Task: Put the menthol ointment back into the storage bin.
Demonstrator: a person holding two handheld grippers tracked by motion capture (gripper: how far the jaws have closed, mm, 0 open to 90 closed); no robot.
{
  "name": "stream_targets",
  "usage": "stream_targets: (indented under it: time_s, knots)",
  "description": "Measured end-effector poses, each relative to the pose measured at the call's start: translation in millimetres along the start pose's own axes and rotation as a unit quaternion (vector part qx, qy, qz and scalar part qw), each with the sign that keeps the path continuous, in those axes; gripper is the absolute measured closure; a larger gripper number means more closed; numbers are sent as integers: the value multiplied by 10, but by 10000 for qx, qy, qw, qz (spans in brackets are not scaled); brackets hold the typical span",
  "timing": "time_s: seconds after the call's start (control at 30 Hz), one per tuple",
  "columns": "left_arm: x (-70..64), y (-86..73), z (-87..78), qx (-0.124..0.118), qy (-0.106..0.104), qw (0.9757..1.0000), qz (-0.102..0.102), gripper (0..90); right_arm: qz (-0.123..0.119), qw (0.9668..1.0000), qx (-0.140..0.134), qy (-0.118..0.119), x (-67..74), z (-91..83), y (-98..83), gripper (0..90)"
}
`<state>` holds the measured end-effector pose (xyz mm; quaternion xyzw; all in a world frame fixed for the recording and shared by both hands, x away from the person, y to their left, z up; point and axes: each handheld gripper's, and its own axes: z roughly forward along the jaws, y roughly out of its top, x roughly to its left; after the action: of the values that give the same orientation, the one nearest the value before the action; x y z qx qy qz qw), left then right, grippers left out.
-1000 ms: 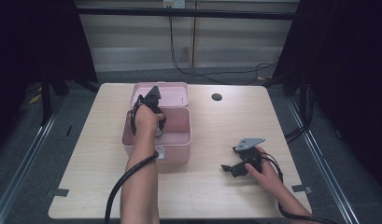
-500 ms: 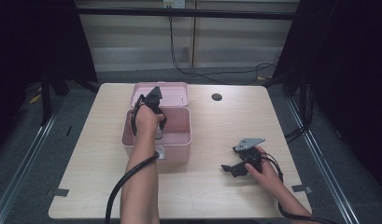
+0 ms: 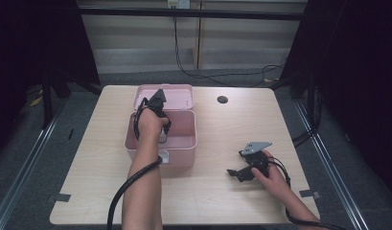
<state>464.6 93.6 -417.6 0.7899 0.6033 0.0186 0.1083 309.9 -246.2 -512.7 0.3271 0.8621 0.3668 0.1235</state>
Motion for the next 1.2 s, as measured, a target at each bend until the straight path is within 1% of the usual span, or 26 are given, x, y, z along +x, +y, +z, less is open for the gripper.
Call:
stream_targets:
  time_s: [0.1,0.13,0.17,0.27,0.33,0.43,0.47,0.5,0.57,0.6,0.67,0.7,0.77,0.8,0.87,0.97,1.1,1.17,1.2]
  knots:
    - [-2,-3,-16,-15,-3,10000,26,451,0,10000,0,1,0,0,0,75]
    - [2,-7,-27,34,-30,10000,65,451,-1,10000,1,0,0,0,0,75]
    - [-5,-13,-40,-11,-84,10000,31,434,0,10000,0,-1,0,0,0,75]
    - [-8,-22,-64,-19,-83,10000,27,408,-1,10000,0,-1,0,0,0,75]
    - [-2,-31,-80,-29,-75,9999,74,392,0,10000,1,0,0,0,0,75]
    - [6,-41,-97,10,-90,9999,76,334,-1,10000,0,0,0,0,0,75]
    - [16,-49,-100,26,-42,9999,152,310,0,10000,-1,0,0,0,0,75]
    - [15,-59,-107,69,-51,9999,135,310,0,10000,-1,0,0,0,0,75]
    - [30,-74,-122,57,-77,9999,143,285,1,10000,0,1,0,0,0,75]
    - [43,-89,-141,39,-109,9997,201,276,-1,10000,-1,0,0,0,0,75]
    - [56,-100,-163,20,-128,9996,240,263,0,10000,-1,1,0,0,0,75]
    - [56,-108,-175,11,-122,9997,226,257,0,10000,-1,2,0,0,0,75]
    - [64,-112,-187,32,-138,9996,260,246,0,10000,0,2,-1,0,0,75]
    - [72,-119,-195,50,-147,9994,304,246,1,10000,-1,2,-1,0,0,75]
    - [67,-142,-215,127,-232,9992,296,231,-1,10000,-2,1,-1,0,0,75]
    - [66,-158,-238,171,-239,9990,349,221,2,10000,0,3,0,0,0,75]
    - [56,-176,-285,166,-298,9986,411,220,0,10000,-1,2,-1,0,0,75]
    - [53,-180,-300,145,-294,9985,431,220,0,10000,-1,2,-1,0,0,75]
    - [54,-184,-320,153,-332,9984,430,220,2,10000,-1,3,0,0,0,75]
